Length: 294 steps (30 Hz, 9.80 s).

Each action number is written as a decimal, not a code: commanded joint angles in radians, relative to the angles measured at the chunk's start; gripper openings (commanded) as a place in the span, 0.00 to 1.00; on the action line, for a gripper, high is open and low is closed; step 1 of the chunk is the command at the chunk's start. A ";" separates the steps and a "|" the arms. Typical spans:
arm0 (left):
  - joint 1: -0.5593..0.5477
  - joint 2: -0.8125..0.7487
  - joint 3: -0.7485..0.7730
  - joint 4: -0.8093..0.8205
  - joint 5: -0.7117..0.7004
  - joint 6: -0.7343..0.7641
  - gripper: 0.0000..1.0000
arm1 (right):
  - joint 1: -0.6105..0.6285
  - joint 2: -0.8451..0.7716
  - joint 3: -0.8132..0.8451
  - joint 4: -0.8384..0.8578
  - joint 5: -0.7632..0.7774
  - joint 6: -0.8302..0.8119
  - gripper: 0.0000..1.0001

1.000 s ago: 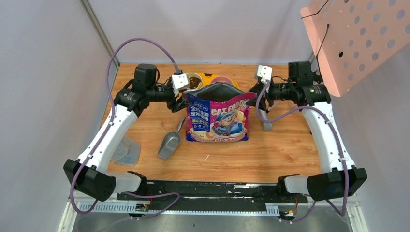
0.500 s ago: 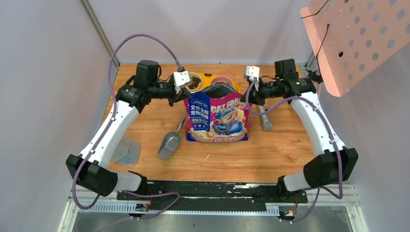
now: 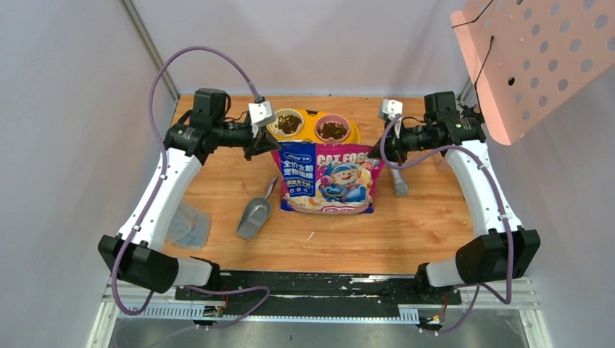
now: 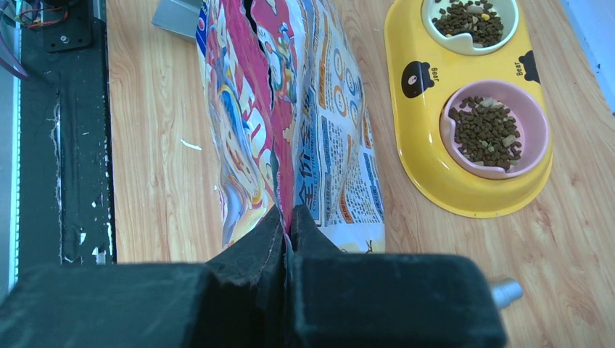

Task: Serve the pet food

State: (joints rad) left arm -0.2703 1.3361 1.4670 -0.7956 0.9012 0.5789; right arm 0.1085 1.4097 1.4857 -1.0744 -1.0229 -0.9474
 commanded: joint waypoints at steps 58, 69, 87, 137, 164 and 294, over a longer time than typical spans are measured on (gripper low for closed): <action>-0.269 0.341 0.383 -0.006 -0.127 -0.032 0.49 | 0.244 0.073 0.093 0.241 0.062 0.254 0.00; -0.290 0.338 0.353 0.028 -0.163 -0.028 0.00 | 0.245 0.074 0.100 0.162 0.078 0.220 0.00; -0.289 0.293 0.344 0.002 -0.156 -0.050 0.00 | 0.206 0.052 0.065 0.091 0.148 0.159 0.05; -0.397 0.369 0.386 0.000 -0.172 -0.029 0.00 | 0.200 0.121 0.158 0.146 0.019 0.312 0.22; -0.339 0.227 0.262 -0.063 -0.220 -0.015 0.00 | 0.204 0.105 0.159 0.143 0.058 0.293 0.21; -0.086 0.032 0.090 -0.106 0.012 -0.091 0.18 | 0.476 0.248 0.271 0.327 0.146 0.379 0.38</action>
State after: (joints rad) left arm -0.3515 1.4197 1.5715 -0.9718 0.8040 0.5816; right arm 0.5335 1.6325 1.7397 -0.8303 -0.8654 -0.6106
